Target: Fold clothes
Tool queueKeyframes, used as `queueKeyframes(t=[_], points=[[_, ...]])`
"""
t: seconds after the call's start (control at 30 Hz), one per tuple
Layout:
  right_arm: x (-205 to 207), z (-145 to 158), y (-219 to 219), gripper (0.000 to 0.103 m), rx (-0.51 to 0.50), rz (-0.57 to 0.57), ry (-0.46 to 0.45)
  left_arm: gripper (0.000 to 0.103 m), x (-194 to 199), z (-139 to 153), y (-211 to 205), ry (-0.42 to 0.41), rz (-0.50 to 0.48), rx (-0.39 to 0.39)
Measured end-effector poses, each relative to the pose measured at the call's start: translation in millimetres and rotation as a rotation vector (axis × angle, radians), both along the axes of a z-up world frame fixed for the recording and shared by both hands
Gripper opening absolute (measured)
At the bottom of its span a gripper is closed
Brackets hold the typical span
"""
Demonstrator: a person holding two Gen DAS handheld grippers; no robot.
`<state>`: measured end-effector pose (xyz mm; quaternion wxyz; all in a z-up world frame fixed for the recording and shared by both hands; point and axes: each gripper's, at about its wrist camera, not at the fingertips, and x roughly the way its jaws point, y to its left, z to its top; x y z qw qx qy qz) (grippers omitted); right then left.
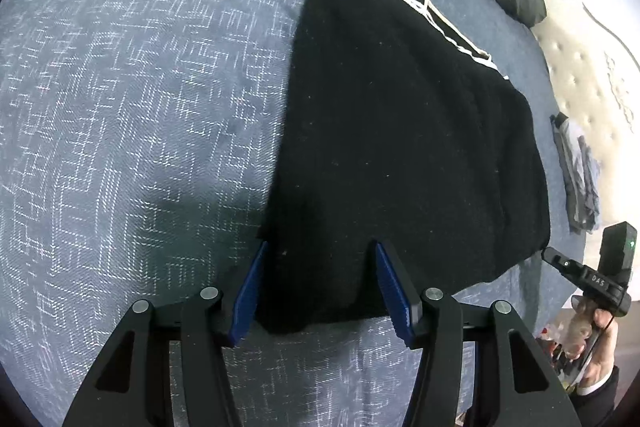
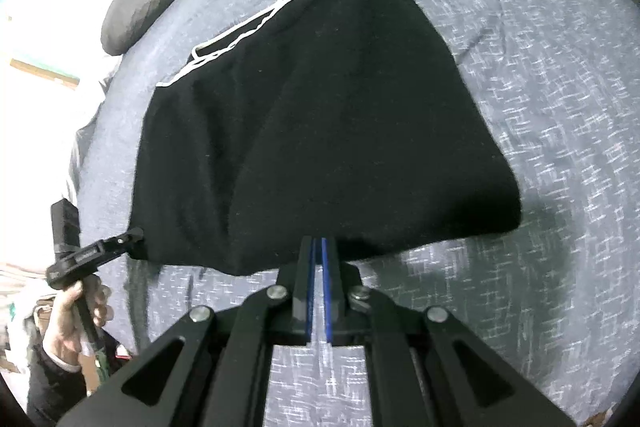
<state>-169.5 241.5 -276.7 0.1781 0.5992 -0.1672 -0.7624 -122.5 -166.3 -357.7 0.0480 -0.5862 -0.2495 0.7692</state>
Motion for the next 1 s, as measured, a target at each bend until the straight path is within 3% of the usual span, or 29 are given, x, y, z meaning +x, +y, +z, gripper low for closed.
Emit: queueKeyframes(t=[0.83, 1.0], points=[[0.9, -5.3, 2.8, 0.002, -0.020, -0.007, -0.013, 0.058, 13.3, -5.5, 1.2, -0.036, -0.010, -0.055], [0.2, -7.4, 5.2, 0.002, -0.026, -0.016, -0.014, 0.048, 12.7, 1.1, 12.1, -0.028, -0.027, -0.094]])
